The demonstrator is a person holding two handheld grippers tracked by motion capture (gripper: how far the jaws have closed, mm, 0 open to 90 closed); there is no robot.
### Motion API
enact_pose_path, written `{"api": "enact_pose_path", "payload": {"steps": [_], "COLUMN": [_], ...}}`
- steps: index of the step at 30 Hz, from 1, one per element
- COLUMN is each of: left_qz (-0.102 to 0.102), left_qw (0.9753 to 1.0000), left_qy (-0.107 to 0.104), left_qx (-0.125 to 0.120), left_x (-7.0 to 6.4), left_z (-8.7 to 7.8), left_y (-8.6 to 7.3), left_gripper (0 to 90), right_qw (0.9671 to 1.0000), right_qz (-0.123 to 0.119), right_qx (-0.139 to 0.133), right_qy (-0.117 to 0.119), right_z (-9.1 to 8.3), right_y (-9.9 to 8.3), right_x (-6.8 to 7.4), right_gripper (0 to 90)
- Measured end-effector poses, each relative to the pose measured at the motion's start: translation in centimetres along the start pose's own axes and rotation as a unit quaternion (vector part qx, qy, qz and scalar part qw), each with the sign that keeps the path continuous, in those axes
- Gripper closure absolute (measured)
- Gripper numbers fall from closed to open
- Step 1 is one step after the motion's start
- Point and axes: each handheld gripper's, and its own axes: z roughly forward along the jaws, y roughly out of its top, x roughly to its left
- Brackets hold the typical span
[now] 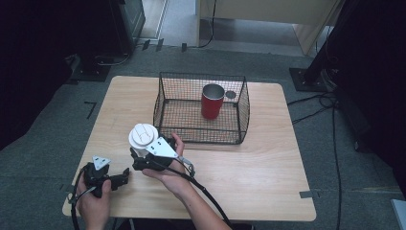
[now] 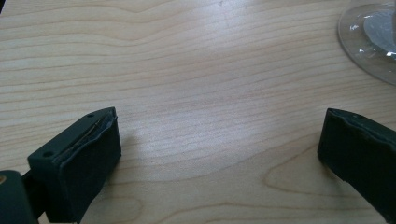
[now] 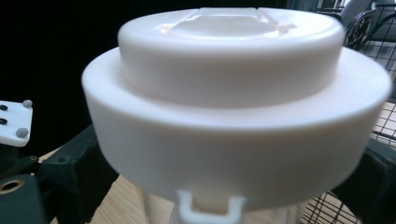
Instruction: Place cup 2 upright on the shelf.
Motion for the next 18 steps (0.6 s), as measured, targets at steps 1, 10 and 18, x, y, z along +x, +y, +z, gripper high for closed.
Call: {"api": "enact_pose_path", "payload": {"steps": [1, 10, 18], "left_qz": [0.001, 0.0, 0.0], "left_qw": [1.0, 1.0, 1.0], "left_qy": [0.0, 0.0, 0.0], "left_qx": [0.001, 0.0, 0.001], "left_x": [0.0, 0.0, 0.0], "left_z": [0.0, 0.0, 0.0], "left_y": [0.0, 0.0, 0.0], "left_gripper": [0.0, 0.0, 0.0], "right_qw": [1.0, 0.9999, 0.9989], "right_qz": [0.003, -0.007, 0.003], "right_qx": [0.0, -0.013, -0.039], "right_qy": [0.0, 0.006, 0.027], "right_z": [0.1, 0.1, -0.9], "right_y": [0.0, -0.1, 0.5], "right_x": [0.0, 0.0, 0.0], "right_gripper": [6.3, 15.8, 15.8]}}
